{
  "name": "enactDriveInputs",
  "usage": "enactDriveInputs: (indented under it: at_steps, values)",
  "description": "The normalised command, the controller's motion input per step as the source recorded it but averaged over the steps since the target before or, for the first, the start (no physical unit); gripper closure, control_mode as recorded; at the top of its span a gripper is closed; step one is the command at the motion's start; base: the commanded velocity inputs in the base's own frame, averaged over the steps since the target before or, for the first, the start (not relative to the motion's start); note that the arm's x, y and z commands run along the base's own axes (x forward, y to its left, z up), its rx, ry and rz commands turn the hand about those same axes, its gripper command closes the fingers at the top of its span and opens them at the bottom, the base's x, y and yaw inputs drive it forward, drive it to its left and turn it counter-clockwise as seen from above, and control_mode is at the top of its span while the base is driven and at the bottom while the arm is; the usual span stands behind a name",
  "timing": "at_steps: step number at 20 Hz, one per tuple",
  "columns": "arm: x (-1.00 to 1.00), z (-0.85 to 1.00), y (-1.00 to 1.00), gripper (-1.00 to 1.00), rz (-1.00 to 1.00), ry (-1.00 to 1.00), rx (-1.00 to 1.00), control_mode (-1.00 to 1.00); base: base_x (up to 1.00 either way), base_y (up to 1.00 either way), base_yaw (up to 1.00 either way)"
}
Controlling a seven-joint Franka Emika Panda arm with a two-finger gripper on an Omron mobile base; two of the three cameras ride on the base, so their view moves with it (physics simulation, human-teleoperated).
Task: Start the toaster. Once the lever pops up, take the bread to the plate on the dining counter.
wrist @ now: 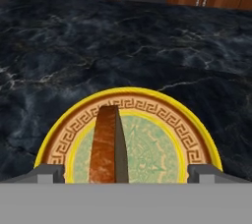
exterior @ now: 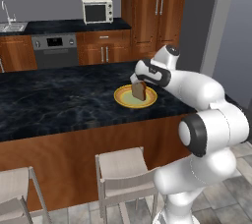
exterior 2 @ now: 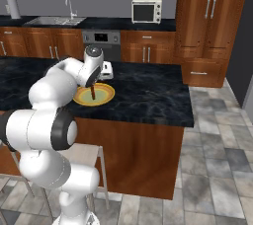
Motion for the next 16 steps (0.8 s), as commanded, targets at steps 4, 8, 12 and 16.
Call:
enactDriveInputs:
  at_steps: [4, 8, 12, 16]
  values:
    - [0.05, 0.0, -0.04, -1.0, 0.0, 0.0, 0.0, -1.0, 0.0, 0.0, 0.0]
    - [0.0, 0.04, -0.01, -1.0, 0.0, 0.0, 0.0, -1.0, 0.0, 0.0, 0.0]
    - [0.0, 0.13, -0.01, -1.0, 0.0, 0.0, 0.0, -1.0, 0.0, 0.0, 0.0]
    - [0.0, 0.24, -0.06, -1.0, 0.0, 0.0, 0.0, -1.0, 0.0, 0.0, 0.0]
